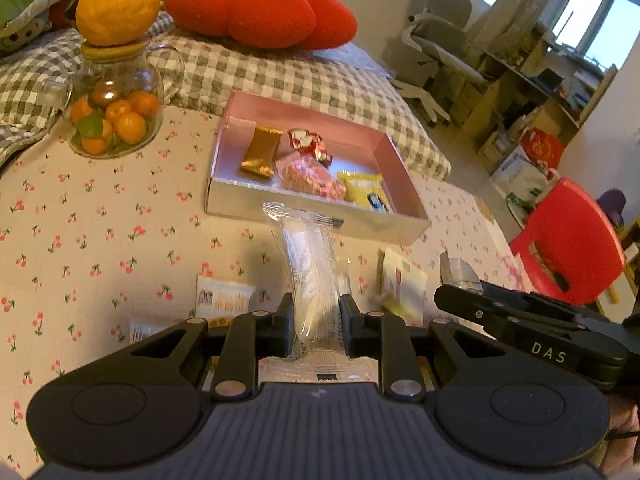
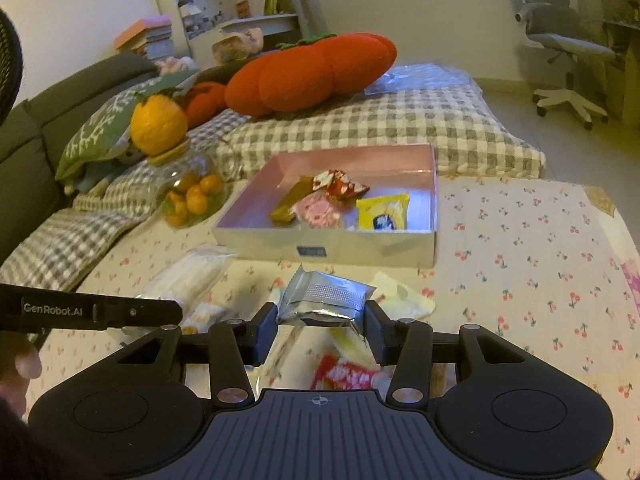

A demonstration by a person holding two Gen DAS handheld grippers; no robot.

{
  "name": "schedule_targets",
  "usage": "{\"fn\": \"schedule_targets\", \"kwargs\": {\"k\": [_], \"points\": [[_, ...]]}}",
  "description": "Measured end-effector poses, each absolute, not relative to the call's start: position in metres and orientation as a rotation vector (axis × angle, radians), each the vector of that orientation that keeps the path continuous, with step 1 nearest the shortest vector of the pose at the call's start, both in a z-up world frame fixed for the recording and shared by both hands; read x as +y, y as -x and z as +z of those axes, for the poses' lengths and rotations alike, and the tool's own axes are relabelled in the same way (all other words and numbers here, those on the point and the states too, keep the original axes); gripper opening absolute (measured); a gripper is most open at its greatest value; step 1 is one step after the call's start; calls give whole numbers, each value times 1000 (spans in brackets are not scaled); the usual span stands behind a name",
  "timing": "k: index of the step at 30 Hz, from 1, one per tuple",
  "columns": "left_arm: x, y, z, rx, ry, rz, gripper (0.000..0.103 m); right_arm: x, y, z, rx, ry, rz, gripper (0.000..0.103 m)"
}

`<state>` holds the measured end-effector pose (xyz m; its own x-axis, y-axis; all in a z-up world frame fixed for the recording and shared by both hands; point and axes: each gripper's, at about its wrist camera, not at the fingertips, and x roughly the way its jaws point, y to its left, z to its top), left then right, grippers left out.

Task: Organize snacks
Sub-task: 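Carry both packets into the silver box and open both grippers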

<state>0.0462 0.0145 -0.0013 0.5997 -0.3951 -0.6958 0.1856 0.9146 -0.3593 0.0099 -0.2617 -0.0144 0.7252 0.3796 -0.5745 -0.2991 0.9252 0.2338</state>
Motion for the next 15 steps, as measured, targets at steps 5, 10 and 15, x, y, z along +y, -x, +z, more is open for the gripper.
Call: {"fn": "schedule_targets", "kwargs": {"k": [5,10,15], "points": [[15,-63,2,860,294,-319,20,-261,-28,-10,661,-159,363,45],[15,-82,1,860,323,-288,20,-262,-49,-7,659,-191,339,45],[15,-101,0,837,346,-253,20,-265,-69,-6,660,-238,308,45]]}}
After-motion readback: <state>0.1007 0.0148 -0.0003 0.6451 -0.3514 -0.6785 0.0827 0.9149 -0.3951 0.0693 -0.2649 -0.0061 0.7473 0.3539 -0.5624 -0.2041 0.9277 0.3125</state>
